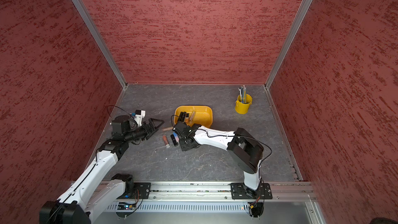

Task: Put the lipstick into the storage box
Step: Pick up the lipstick at the center of the board.

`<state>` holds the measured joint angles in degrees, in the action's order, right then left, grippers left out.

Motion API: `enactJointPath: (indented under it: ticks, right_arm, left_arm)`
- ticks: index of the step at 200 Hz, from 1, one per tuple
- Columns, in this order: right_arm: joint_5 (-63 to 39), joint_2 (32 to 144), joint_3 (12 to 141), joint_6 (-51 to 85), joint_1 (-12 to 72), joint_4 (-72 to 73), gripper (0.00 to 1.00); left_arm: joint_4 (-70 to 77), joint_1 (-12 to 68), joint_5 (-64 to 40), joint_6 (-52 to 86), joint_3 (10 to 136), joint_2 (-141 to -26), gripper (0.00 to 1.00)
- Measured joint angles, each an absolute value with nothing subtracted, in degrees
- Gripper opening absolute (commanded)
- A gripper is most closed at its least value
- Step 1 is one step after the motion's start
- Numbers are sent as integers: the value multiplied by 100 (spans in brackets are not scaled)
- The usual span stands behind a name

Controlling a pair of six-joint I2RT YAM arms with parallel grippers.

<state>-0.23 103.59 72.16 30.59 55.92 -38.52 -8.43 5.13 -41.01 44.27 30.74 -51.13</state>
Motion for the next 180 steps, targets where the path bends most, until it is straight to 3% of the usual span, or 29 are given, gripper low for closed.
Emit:
enactJointPath:
  ticks: [81, 180]
  right_arm:
    - [-1636, 8820, 6289, 3020, 4593, -2707, 20]
    - [-3542, 7448, 5808, 3151, 3603, -1551, 20]
  left_arm:
    - [843, 633, -4805, 5188, 2965, -5328, 100]
    - [2340, 2106, -5054, 5317, 3522, -6626, 99]
